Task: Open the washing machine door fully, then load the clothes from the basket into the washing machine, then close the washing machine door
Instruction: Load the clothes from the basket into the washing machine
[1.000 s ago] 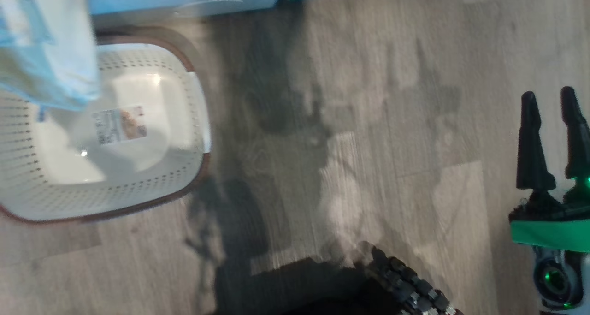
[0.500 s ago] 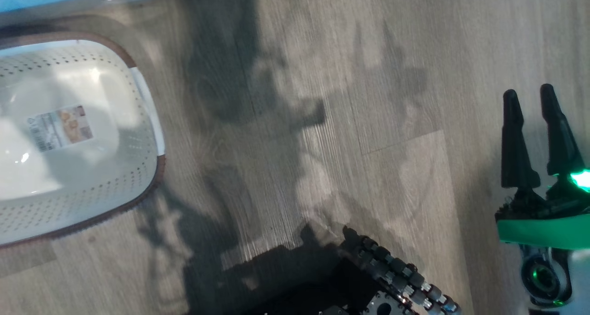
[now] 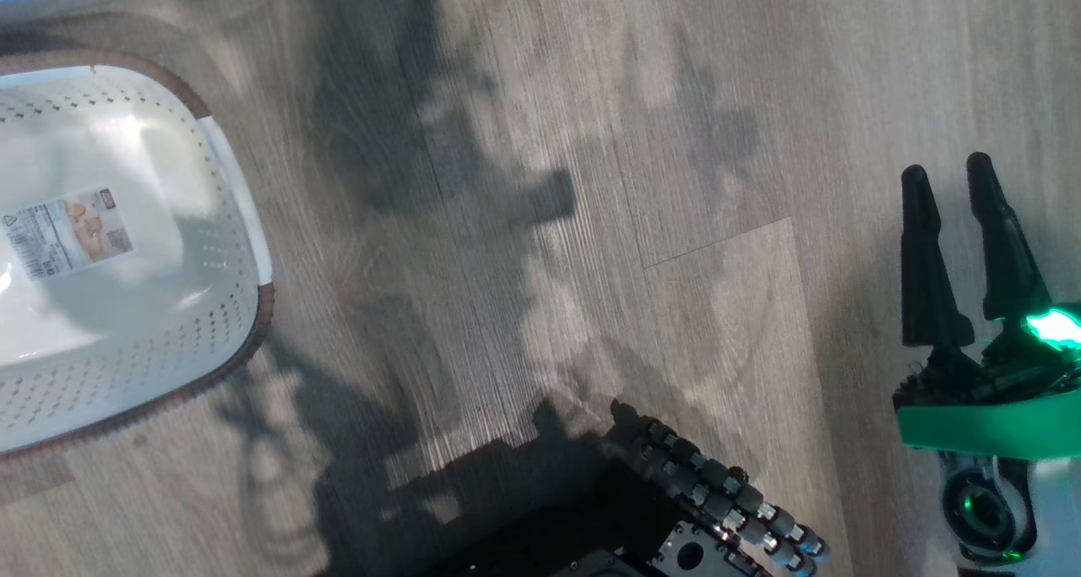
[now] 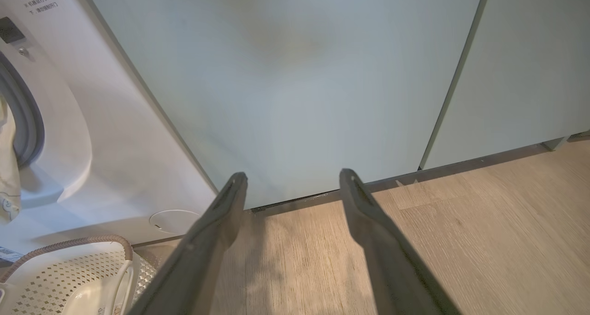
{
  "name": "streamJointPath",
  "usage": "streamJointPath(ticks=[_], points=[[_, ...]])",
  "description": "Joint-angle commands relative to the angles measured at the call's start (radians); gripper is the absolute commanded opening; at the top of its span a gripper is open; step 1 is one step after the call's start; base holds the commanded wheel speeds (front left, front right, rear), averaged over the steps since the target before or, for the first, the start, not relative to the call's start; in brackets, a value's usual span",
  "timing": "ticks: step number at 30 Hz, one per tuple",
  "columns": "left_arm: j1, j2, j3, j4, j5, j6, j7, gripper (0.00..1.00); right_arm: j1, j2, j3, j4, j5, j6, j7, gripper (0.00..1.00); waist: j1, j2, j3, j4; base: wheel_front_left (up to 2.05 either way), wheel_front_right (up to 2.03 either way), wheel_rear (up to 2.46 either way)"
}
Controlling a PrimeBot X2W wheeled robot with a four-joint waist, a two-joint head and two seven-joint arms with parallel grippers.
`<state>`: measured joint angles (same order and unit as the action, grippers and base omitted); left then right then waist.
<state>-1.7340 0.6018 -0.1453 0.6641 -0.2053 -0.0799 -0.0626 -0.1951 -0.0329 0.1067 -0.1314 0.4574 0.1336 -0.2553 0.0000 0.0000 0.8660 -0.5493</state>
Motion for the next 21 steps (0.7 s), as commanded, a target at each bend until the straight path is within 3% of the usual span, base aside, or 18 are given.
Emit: streamJointPath(ticks=[1,10,11,12,13,21], points=[[-0.027,0.027,-0.008,-0.006,0.005,0.000,0.007,0.00,0.008,-0.017,0.007,-0.028,0.004,-0.003,-0.006,1.00,0.0000,0.0000,0.003,0.004,0.00,0.00,0.00],[0.018,0.024,-0.009,0.124,-0.041,-0.005,0.085,0.00,-0.008,-0.017,-0.002,-0.023,-0.002,-0.003,-0.006,1.00,0.0000,0.0000,0.003,0.039,0.00,0.00,0.00],[0.029,0.022,-0.006,0.130,-0.045,0.001,0.089,0.20,-0.009,-0.017,-0.004,-0.022,-0.005,-0.003,-0.006,1.00,0.0000,0.0000,0.000,0.045,0.00,0.00,0.00],[0.038,0.018,-0.004,0.131,-0.051,0.003,0.086,0.51,-0.010,-0.017,-0.007,-0.021,-0.008,-0.003,-0.006,1.00,0.0000,0.0000,-0.003,0.052,0.00,0.00,0.00],[0.049,0.016,-0.003,0.133,-0.055,0.004,0.085,1.00,-0.011,-0.017,-0.011,-0.021,-0.011,-0.003,-0.006,1.00,0.0000,0.0000,-0.007,0.059,0.00,0.00,0.00],[0.171,-0.011,0.026,0.112,-0.109,0.025,0.063,1.00,-0.012,-0.017,-0.042,-0.018,-0.041,-0.003,-0.006,1.00,0.0000,0.0000,-0.045,0.117,0.00,0.00,0.00]])
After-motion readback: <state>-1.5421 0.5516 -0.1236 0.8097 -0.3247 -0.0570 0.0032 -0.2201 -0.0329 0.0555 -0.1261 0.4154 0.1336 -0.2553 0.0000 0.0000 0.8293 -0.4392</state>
